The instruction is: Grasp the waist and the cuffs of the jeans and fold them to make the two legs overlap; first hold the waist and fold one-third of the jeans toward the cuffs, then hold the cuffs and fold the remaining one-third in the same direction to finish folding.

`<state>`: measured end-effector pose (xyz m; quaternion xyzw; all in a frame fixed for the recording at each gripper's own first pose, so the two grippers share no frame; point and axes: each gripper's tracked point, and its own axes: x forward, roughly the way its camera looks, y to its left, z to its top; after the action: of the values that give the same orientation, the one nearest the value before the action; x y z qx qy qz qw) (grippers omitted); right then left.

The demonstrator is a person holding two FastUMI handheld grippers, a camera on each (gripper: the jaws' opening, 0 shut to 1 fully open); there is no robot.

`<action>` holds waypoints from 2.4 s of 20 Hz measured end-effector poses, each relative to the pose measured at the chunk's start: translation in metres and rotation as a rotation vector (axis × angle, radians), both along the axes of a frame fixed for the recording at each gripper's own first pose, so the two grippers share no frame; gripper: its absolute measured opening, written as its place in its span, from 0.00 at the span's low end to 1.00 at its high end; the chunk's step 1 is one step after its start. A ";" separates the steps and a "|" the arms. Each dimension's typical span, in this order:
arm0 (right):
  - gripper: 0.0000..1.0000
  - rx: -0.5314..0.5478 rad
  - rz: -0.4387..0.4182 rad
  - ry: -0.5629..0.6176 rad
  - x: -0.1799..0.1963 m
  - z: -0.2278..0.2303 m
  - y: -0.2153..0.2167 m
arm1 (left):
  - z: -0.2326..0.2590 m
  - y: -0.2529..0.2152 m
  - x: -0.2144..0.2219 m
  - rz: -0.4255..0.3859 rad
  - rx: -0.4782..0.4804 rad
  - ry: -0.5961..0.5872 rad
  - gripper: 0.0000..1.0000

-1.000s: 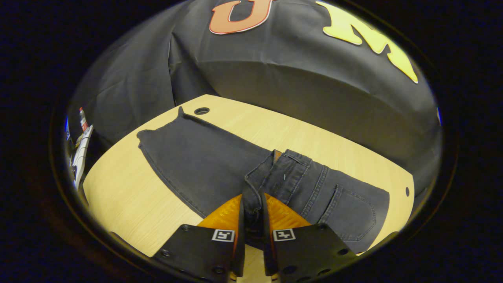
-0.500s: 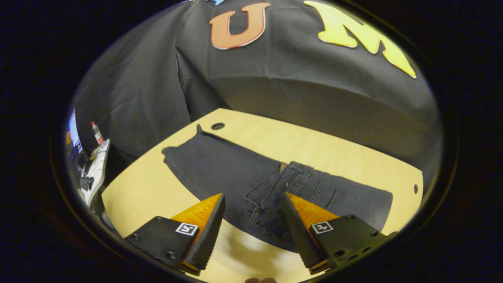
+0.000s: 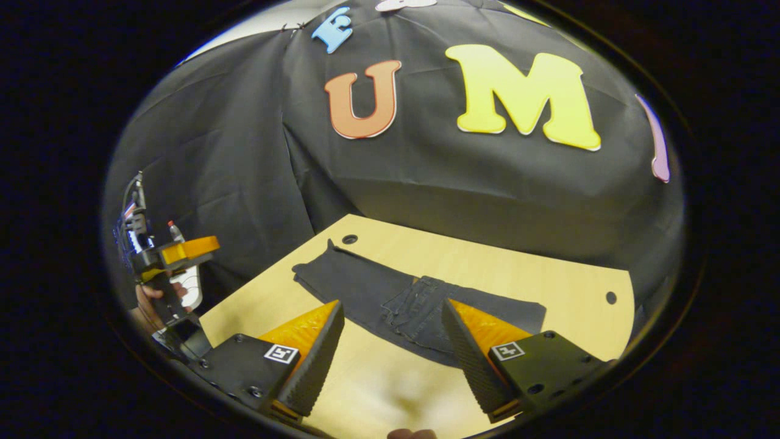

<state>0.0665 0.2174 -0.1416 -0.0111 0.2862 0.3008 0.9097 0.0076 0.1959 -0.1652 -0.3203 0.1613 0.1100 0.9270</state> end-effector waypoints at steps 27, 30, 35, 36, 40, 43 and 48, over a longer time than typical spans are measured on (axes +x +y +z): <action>0.99 0.034 -0.417 0.119 -0.021 0.017 -0.167 | -0.166 -0.025 0.150 0.250 -0.898 0.176 0.98; 0.99 0.067 -0.456 0.101 -0.021 0.029 -0.177 | -0.177 -0.028 0.151 0.282 -0.903 0.220 0.93; 0.98 0.036 -0.516 0.086 -0.037 0.030 -0.212 | -0.186 -0.033 0.151 0.276 -0.901 0.247 0.45; 0.98 0.038 -0.530 0.094 -0.041 0.028 -0.218 | -0.189 -0.033 0.154 0.269 -0.901 0.250 0.33; 0.99 0.036 -0.567 0.098 -0.052 0.027 -0.235 | -0.185 -0.034 0.153 0.235 -0.887 0.245 0.15; 0.98 0.002 -0.577 0.034 -0.053 0.038 -0.241 | -0.169 -0.034 0.155 0.204 -0.858 0.198 0.09; 0.99 -0.025 -0.535 -0.042 -0.062 0.055 -0.236 | -0.115 -0.047 0.168 0.088 -0.704 0.097 0.07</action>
<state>0.0049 -0.0189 -0.0870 0.0472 0.2635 0.0457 0.9624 0.1751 0.1485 -0.2804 -0.6210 0.2191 0.1027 0.7455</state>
